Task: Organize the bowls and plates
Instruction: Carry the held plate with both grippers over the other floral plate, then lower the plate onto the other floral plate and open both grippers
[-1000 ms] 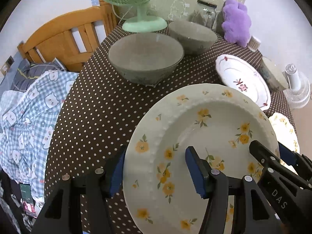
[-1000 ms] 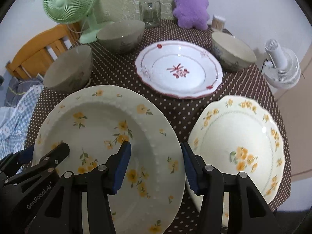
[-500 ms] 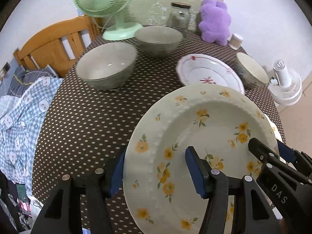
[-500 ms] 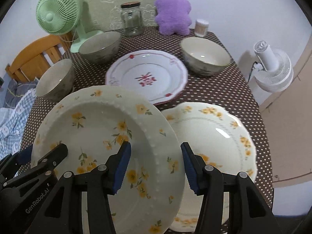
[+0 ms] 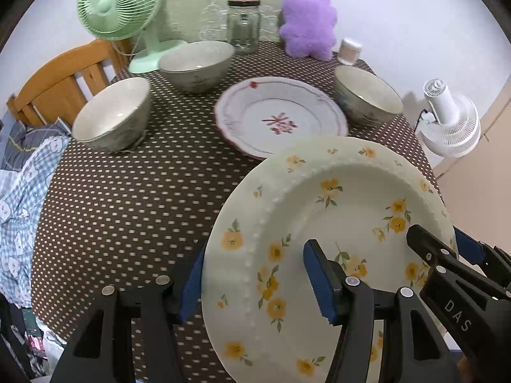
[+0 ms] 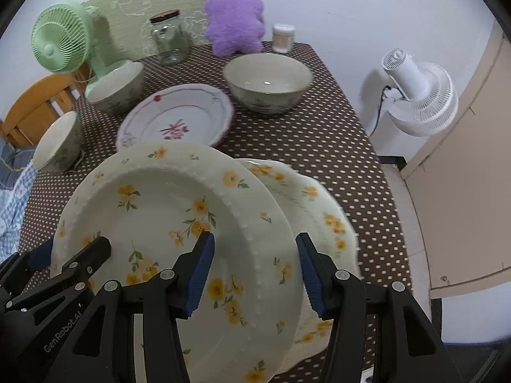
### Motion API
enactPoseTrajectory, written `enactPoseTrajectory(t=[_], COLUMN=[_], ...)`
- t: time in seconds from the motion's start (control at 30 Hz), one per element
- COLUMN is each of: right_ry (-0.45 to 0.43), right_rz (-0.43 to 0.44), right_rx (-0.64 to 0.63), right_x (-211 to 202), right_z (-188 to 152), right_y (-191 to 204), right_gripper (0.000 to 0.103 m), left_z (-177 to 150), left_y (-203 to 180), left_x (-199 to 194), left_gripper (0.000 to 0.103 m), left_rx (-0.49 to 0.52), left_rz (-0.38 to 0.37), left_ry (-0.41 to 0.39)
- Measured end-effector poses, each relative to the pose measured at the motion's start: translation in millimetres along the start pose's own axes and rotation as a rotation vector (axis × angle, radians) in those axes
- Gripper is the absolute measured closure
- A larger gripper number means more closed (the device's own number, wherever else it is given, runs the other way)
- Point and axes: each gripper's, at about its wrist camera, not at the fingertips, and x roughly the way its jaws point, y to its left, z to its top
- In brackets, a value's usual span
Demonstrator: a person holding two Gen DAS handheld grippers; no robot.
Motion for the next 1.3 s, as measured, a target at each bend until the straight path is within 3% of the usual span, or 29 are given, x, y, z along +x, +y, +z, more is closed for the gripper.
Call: enactPoseTrajectory(t=[0.5,0.93,1.17,1.3], right_ry=[0.043,0.082,0.095,0.095], right_rz=[-0.022,0.013,0.027,0.04], right_rx=[0.01,-0.016,-0.013,-0.007], right_x=[24.0,46.8,53.4,52.1], right_z=[-0.4,1.7,0.6,-0.2], right_y=[-72.7,-82.4,-83.3,-84.7], right_gripper=[0.047,0.047,0.047,0.047], left_z=[-6.2,-5.2,-2.8,-1.8], left_y=[-68.0,-77.1,-91.1,-93.7], left_x=[31.1,53.8,62.0,62.9], left_gripper=[0.043,0.042,0.025,0.024], left_rx=[-0.001,-0.028,0.021,0.03], left_rz=[-0.015,0.037,0.062,0.077], left_ry=[0.06,0.108,0.112,0.118])
